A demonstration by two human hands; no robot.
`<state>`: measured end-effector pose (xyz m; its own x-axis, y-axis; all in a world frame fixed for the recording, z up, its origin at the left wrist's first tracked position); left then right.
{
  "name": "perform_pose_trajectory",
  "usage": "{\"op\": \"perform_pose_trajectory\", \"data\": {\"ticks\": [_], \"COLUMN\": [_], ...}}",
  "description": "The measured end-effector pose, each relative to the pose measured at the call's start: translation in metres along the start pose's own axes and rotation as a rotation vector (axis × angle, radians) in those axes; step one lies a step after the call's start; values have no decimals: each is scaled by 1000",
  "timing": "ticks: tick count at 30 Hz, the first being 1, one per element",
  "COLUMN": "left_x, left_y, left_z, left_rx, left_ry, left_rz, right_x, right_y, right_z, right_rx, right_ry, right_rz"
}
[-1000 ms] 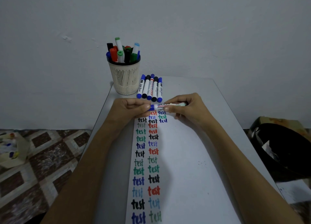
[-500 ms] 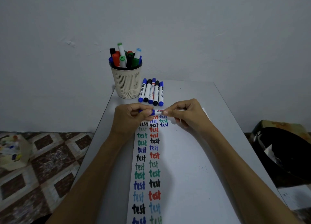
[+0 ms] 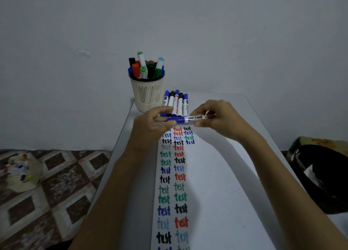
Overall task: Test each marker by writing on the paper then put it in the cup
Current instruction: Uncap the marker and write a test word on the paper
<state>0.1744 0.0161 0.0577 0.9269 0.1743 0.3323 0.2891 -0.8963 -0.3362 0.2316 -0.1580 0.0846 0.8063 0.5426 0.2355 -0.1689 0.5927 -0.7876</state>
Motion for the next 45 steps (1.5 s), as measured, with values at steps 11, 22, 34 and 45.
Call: {"op": "perform_pose_trajectory", "data": {"ticks": [11, 22, 34, 45], "left_x": [10, 12, 12, 7], "left_y": [-12, -10, -11, -1], "left_z": [41, 43, 43, 36], "left_rx": [-331, -345, -141, 92], "left_ry": [-274, -282, -236, -113], "left_rz": [-11, -25, -40, 38], "right_x": [76, 114, 126, 98], "right_y": [-48, -28, -8, 4], "right_z": [41, 104, 103, 5], "right_rx": [446, 185, -32, 146], "right_ry": [-105, -409, -371, 22], "right_rz": [-518, -769, -514, -461]}}
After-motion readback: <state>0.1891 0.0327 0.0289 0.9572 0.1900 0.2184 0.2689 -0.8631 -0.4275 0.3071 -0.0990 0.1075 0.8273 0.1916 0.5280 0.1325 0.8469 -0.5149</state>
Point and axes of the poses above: each hand's wrist, its own x-axis towards the middle knuckle, its own y-axis out of the palm, z = x × y, the point moved 7 cm from there along x, towards the middle knuckle, and after that the axes turned 6 degrees about -y, right-handed, at the moved point
